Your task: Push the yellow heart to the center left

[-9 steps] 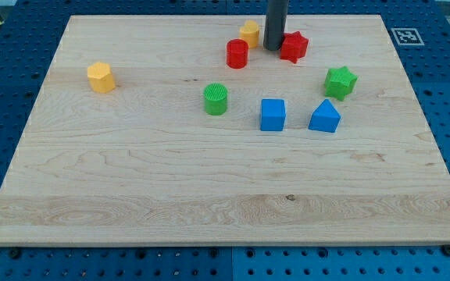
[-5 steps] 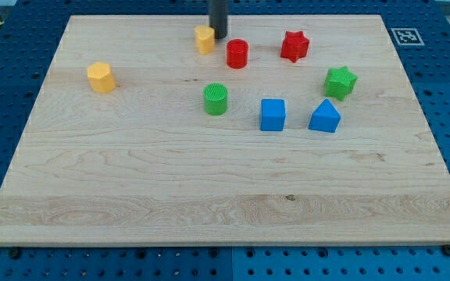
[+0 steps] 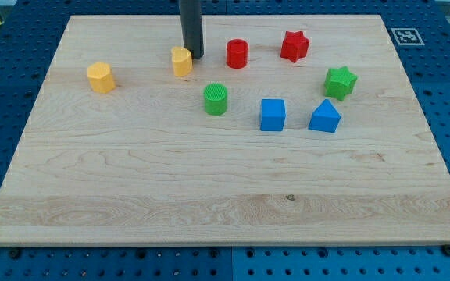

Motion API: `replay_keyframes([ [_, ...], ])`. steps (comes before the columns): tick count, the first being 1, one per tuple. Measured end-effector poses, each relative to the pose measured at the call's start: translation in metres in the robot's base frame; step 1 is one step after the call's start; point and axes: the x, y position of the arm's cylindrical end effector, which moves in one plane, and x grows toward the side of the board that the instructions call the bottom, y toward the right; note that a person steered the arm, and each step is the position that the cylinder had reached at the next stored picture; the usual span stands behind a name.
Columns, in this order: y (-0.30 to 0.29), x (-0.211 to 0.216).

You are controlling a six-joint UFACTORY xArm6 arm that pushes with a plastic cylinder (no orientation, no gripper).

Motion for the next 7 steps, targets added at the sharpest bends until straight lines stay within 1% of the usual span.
replay_keyframes([
  [2, 0.0, 0.027],
  [3, -0.002, 0.034],
  [4, -0.018, 0.036],
  [7, -0.106, 0.042],
])
